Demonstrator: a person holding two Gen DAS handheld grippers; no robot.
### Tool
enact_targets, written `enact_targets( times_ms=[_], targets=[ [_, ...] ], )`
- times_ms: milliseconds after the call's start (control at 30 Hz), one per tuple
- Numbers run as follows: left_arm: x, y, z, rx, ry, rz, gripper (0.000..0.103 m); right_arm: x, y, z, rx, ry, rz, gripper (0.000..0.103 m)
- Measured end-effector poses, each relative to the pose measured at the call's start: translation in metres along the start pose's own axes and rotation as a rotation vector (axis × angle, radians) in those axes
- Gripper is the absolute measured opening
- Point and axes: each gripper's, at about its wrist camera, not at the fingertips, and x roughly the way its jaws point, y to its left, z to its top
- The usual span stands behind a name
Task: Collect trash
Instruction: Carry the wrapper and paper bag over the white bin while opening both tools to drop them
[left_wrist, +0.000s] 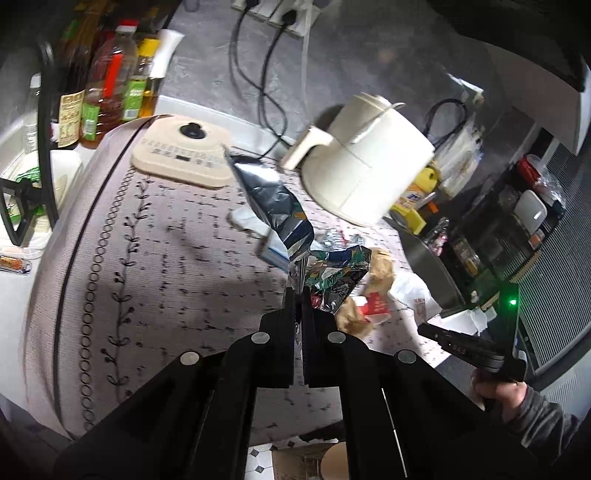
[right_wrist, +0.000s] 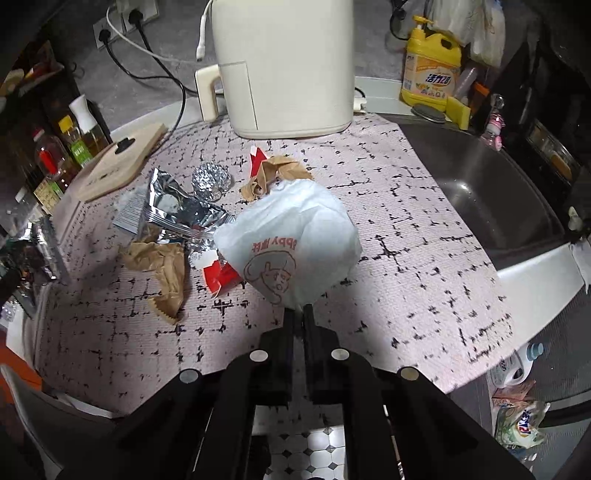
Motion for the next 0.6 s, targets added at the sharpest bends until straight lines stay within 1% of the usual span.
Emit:
enact_targets(
  times_ms=[100,333,533,600],
  targets=[
    [0.001,-0.017,-0.009,0.013,0.001,-0.027,0.004,-0.021,-0.010,-0.011,0.007,-0.017,-0.005,0.005],
    [0.009,-0.066,-0.040,0.071,0.054,-0.084,0.004,-0.060,-0.049,-0.045,0.076,-0.031,-0.021,0.005],
    [0.011,-0.109,-0.074,0.123,0.106,-0.120,0.004,-0.089,-0.087,-0.090,0.129,-0.033,-0.042,0.005],
    [0.011,-0.123,-0.086,0.141,0.122,-0.129,0.004,-0.097,-0.104,-0.111,0.154,-0.026,-0.050,0.005]
  ],
)
